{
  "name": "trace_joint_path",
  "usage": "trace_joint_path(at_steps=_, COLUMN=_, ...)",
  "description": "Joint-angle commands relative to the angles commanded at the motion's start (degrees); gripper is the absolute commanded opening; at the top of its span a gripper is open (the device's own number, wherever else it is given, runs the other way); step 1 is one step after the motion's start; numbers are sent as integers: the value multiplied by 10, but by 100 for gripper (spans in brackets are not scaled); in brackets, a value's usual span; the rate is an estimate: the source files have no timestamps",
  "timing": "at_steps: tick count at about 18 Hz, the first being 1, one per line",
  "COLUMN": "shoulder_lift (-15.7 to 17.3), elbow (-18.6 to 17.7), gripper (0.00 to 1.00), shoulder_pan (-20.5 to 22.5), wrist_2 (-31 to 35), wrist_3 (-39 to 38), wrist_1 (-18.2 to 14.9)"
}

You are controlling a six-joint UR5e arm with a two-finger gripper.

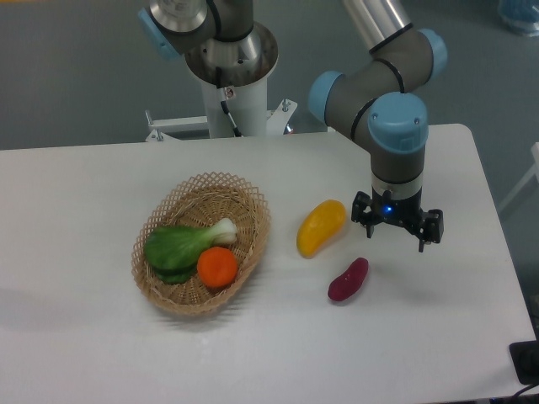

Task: Pick up the orange from the basket
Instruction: 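Move the open gripper over the wicker basket toward the orange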

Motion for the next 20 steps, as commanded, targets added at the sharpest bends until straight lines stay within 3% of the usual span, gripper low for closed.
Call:
trace_joint_path(at_steps=12, shoulder_lift=7, elbow=-4, gripper=100, shoulder_pan=-19, wrist_2=-5, wrist_3=-27, wrist_1=-1)
trace_joint_path(at_steps=20, shoulder_lift=6, elbow=-7, gripper=100, shoulder_pan=-104, wrist_2=-6, wrist_3=-205, wrist_1=-5)
